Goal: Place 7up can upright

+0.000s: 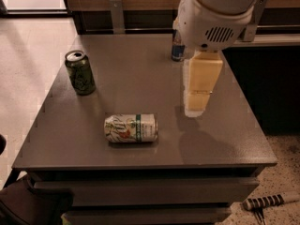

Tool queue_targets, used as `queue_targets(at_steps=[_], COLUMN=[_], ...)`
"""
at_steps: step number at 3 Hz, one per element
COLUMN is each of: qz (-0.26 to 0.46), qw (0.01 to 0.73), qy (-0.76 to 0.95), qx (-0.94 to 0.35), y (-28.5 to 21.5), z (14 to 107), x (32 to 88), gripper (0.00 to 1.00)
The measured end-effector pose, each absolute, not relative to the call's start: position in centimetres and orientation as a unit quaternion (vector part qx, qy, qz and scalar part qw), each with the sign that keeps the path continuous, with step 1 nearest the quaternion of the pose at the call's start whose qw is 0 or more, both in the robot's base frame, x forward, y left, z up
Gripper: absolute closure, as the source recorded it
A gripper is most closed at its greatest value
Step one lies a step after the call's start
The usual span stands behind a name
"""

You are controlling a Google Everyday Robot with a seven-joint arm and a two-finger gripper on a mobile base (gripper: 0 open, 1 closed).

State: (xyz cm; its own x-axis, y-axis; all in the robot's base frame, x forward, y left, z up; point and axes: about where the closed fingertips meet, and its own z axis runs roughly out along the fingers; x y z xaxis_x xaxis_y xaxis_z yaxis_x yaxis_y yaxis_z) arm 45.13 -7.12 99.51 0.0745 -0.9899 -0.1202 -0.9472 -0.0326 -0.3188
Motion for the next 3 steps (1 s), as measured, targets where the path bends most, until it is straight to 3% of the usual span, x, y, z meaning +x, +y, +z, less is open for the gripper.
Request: queue_targets(at_steps=[2, 3], qz=[0.007, 0.009], qw=[0.108, 0.107], qy=[0.701, 0.703], qx=[-0.704, -0.703], y=[-1.5, -1.2], z=[92.6, 92.4], x=[44.2, 43.9], gripper=[0.0, 0.0])
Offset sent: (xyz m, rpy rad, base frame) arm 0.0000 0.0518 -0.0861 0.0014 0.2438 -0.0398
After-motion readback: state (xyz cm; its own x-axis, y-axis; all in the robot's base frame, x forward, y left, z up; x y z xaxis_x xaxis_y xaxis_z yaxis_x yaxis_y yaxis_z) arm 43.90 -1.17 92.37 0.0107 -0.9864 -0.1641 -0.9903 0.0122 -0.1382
